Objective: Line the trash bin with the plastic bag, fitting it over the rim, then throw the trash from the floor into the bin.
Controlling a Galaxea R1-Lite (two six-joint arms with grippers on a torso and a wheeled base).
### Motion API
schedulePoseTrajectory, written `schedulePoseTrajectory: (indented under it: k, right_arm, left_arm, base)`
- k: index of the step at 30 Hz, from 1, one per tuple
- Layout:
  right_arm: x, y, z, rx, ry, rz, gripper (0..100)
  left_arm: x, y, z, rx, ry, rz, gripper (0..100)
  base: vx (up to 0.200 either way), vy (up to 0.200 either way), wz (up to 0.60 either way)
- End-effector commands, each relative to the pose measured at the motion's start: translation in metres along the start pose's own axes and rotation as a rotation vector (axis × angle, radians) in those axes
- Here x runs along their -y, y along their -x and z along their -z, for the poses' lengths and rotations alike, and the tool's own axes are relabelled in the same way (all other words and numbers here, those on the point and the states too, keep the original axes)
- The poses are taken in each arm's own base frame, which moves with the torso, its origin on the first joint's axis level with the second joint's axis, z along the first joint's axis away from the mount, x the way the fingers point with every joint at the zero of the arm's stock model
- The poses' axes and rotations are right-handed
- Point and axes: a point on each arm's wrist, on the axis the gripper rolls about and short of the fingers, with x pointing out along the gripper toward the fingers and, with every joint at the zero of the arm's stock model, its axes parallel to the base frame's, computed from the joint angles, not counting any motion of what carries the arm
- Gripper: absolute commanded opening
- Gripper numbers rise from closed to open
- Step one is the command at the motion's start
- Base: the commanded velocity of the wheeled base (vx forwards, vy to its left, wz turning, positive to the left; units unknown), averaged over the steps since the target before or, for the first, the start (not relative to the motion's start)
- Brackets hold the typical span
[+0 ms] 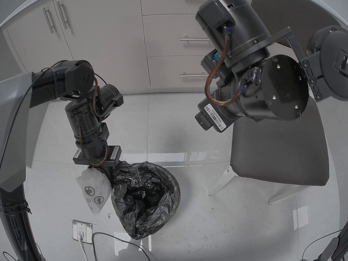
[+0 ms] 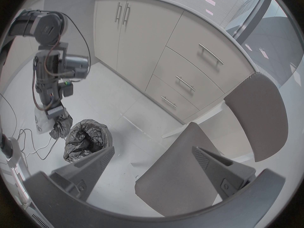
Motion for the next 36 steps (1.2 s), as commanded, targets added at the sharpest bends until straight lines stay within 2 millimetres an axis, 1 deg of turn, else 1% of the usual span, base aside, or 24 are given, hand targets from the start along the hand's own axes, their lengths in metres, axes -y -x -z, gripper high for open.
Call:
schedulePoseTrajectory:
  k: [1, 7, 8, 10, 12, 16, 24, 28, 36]
  right_arm:
    - [-0.004, -0.003, 0.000, -0.002, 0.002, -0.007, 100]
    - [-0.002, 0.000, 0.000, 0.001, -0.014, -0.011, 100]
    - [-0.002, 0.000, 0.000, 0.001, -0.014, -0.011, 100]
    - [-0.001, 0.000, 0.000, 0.002, -0.017, -0.012, 100]
    - [-0.002, 0.001, 0.000, 0.004, -0.018, -0.020, 100]
    - [0.000, 0.003, 0.000, 0.009, -0.021, -0.033, 100]
    - [0.001, 0.007, -0.001, 0.017, -0.037, -0.038, 100]
    - [-0.005, 0.012, -0.002, 0.028, -0.027, -0.054, 100]
    - [-0.008, 0.018, -0.003, 0.041, -0.015, -0.065, 100]
  left_arm:
    - [0.020, -0.031, -0.009, -0.043, -0.045, -0.049, 0]
    - [0.034, -0.061, -0.024, -0.014, -0.078, -0.083, 0]
    - [0.034, -0.061, -0.024, -0.014, -0.078, -0.083, 0]
    - [0.046, -0.075, -0.033, 0.035, -0.086, -0.063, 0]
    - [0.052, -0.084, -0.038, 0.066, -0.096, -0.061, 0]
    - [0.059, -0.094, -0.048, 0.131, -0.110, -0.045, 0]
    - [0.058, -0.093, -0.049, 0.149, -0.139, -0.042, 0]
    - [0.058, -0.084, -0.048, 0.171, -0.144, -0.042, 0]
    - [0.057, -0.079, -0.047, 0.196, -0.142, -0.070, 0]
  base:
    - [0.000, 0.000, 0.00]
    - [0.000, 0.000, 0.00]
    - [0.000, 0.000, 0.00]
    - [0.000, 0.000, 0.00]
    - [0.000, 0.000, 0.00]
    - [0.000, 0.000, 0.00]
    - [0.000, 0.000, 0.00]
    - [0.000, 0.000, 0.00]
    - [0.000, 0.000, 0.00]
